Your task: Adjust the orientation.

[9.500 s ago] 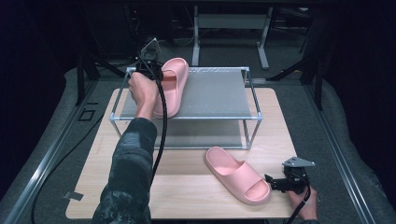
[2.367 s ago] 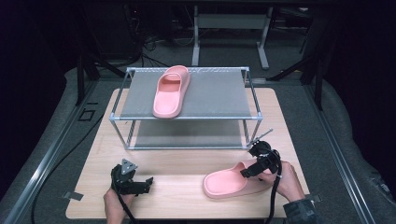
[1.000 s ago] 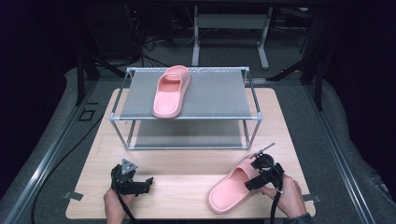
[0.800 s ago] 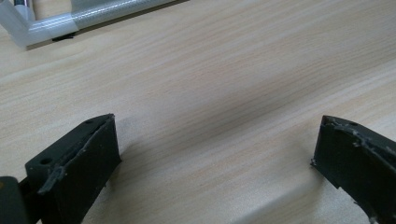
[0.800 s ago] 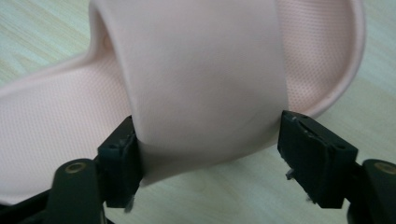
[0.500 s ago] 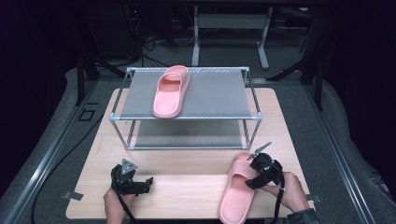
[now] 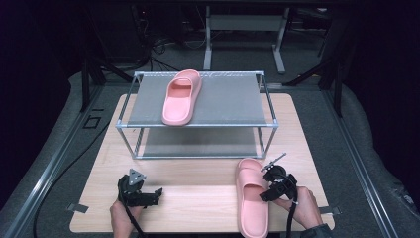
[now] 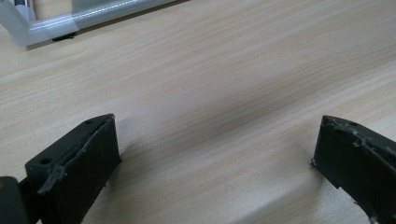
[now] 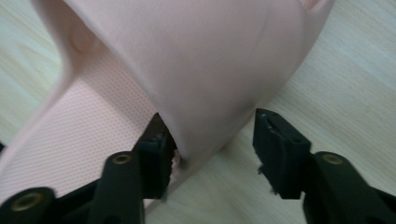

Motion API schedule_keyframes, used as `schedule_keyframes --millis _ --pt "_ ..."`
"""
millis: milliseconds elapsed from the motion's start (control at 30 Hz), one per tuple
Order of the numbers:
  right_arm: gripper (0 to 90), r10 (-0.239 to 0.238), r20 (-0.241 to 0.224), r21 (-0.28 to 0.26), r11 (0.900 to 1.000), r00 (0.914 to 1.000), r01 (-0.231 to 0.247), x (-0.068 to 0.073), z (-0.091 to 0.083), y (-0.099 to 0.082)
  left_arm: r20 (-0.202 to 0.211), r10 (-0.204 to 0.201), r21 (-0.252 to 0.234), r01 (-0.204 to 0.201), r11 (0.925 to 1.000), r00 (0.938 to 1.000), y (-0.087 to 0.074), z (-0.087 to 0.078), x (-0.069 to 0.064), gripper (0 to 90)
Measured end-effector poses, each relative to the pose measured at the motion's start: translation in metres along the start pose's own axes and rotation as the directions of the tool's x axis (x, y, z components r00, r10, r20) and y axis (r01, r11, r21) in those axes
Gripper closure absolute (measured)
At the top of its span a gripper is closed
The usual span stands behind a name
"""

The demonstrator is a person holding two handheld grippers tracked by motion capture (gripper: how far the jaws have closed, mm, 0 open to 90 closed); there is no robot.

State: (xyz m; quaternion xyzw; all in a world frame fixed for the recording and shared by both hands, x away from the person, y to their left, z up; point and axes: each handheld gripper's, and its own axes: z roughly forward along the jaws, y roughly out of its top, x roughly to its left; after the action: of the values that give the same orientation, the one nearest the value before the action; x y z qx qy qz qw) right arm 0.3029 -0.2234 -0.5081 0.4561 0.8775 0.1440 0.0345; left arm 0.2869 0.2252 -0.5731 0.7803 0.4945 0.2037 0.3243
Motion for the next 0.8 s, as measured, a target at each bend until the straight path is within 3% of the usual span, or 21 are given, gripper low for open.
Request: schedule_keyframes --millis 33,67,100,200,300,400,600,800 --pt "55.0 -0.006 -0.031 -0.028 0.9996 0.9995 0.005 -0.003 -0.001 -0.002 0.0 0.0 0.0 0.0 1.0 1.0 0.0 0.0 0.0 0.0" --pt "56.8 -0.01 -0.032 -0.033 0.9994 0.9994 0.009 -0.004 -0.002 -0.002 0.0 0.0 0.0 0.0 1.0 1.0 0.0 0.0 0.0 0.0" --pt "58.4 -0.017 -0.006 -0.029 0.9994 0.9998 0.017 -0.003 -0.002 -0.002 0.0 0.0 0.001 0.0 1.0 1.0 0.0 0.0 0.0 0.0" --pt "64.5 -0.072 0.014 -0.032 0.9968 0.9973 0.073 -0.003 -0.003 -0.001 0.0 0.0 0.0 0.0 1.0 1.0 0.0 0.0 0.0 0.0" --pt "73.8 -0.153 0.034 -0.035 0.9875 0.9877 0.154 -0.006 -0.004 0.002 0.0 0.0 0.0 0.0 1.0 1.0 0.0 0.0 0.0 0.0" --pt "76.2 -0.2 0.026 -0.013 0.9797 0.9795 0.2 -0.011 -0.003 0.009 -0.001 -0.001 0.0 0.001 1.0 1.0 0.0 0.0 0.0 0.0" --pt "80.2 -0.236 0.047 0.011 0.9717 0.9706 0.236 -0.014 0.0 0.023 -0.001 -0.001 0.0 0.001 1.0 1.0 0.0 0.0 0.0 0.0" --pt "81.4 -0.23 0.046 -0.011 0.9729 0.9721 0.231 -0.018 0.0 0.022 -0.001 -0.001 0.0 0.001 1.0 1.0 0.0 0.0 0.0 0.0"
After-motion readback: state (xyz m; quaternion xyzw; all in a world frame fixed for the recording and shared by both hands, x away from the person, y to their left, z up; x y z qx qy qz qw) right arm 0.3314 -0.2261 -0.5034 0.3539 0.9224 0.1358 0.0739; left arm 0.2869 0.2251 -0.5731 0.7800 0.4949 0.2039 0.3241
